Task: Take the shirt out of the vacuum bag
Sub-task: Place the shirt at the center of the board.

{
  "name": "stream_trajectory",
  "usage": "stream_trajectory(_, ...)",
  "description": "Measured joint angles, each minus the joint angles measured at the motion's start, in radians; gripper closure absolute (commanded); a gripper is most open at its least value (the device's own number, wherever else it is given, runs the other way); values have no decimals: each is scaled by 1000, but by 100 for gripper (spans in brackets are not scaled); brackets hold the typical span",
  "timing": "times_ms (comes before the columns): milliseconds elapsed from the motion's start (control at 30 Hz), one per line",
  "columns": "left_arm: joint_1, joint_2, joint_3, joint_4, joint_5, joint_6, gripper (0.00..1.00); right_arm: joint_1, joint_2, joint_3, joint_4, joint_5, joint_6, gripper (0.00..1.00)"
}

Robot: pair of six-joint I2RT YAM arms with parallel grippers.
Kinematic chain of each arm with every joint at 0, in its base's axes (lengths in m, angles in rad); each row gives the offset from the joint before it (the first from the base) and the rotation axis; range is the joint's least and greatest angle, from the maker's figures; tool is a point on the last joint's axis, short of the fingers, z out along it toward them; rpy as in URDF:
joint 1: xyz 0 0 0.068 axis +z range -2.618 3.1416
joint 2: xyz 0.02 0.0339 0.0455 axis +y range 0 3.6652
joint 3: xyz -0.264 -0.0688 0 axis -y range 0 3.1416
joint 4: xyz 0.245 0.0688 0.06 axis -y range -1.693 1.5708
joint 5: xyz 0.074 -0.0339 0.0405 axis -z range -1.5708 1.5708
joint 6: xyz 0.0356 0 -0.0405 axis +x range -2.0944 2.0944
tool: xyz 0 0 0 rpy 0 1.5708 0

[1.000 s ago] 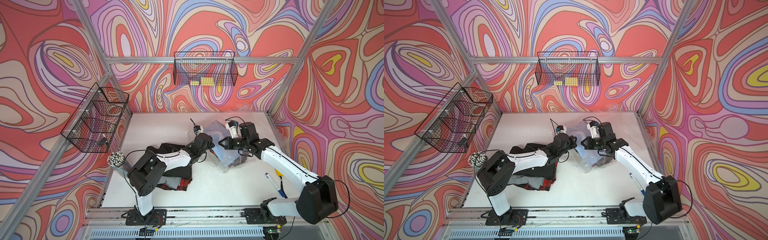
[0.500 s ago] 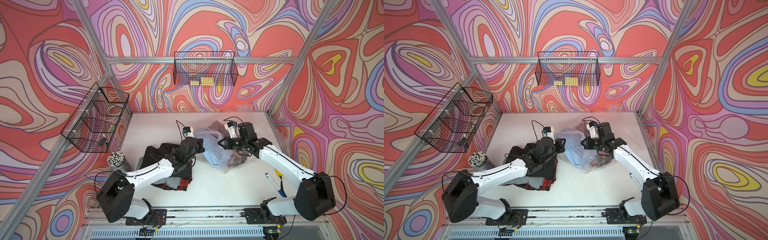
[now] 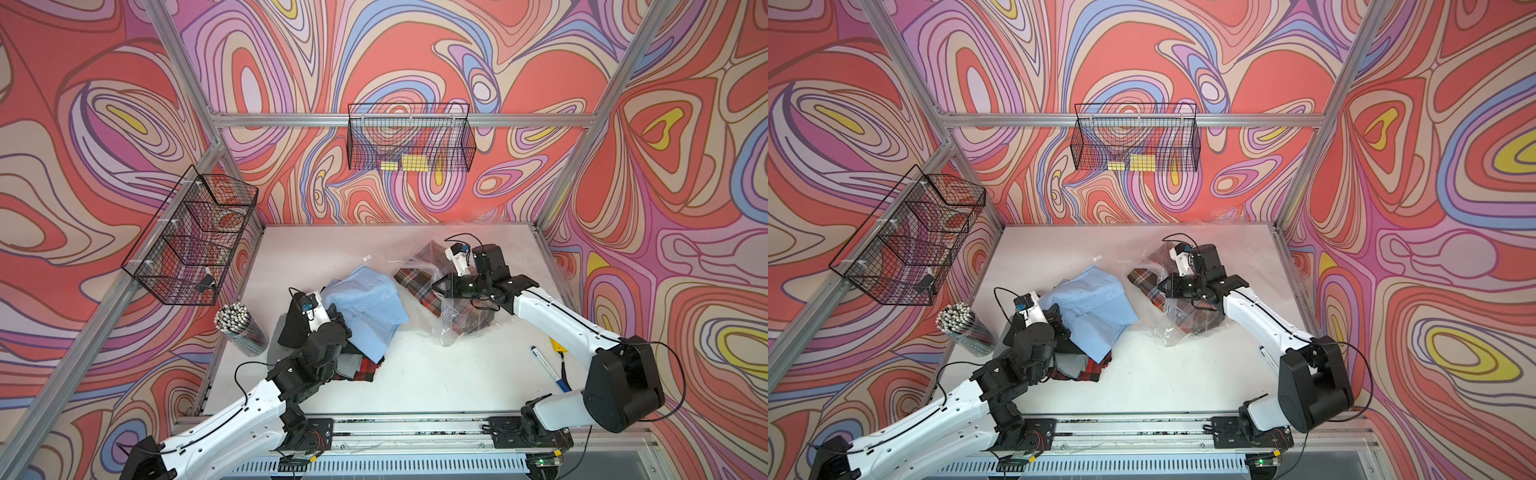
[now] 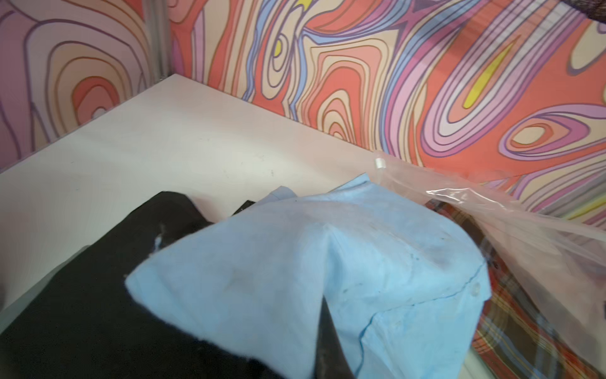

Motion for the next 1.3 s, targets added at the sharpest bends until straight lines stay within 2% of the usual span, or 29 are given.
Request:
stream_trajectory(167,-5,-288,-48,-213,-143,-90,100,0,3,0,0,-19,4,100)
stream_trajectory(300,-34,-424,-46,-395,-230,-181,100,0,4,0,0,-29,8,100)
stream_trajectory(367,-47,-446,-50,-443,-247,-206,67,0,5,0,-1,-32,9,100)
stream_trajectory(400,-48,-445,-53,-461,-252,-219,44,0,5,0,-1,-34,11,100)
stream_trajectory(500,-48,-398,-68,-486,-255,-264,19,3,5,0,0,-36,16,100)
stream_trajectory(600,-48,-300,-67,-485,-234,-306,2,5,5,0,0,-36,24,100)
stream_trajectory(767,-48,-158,7,-491,-172,-335,1,6,5,0,0,-35,30,100)
stream_trajectory(900,-56,-89,132,-486,-145,-312,1,7,5,0,0,-36,31,100)
stream_trajectory(1000,-70,-33,254,-540,-141,-346,1,7,5,0,1,-39,31,100)
stream_trajectory(1100,-78,-10,322,-629,-138,-428,1,8,8,0,1,-44,31,100)
stream_trajectory(1300,-80,-5,329,-873,-89,-663,2,11,21,0,1,-55,31,100)
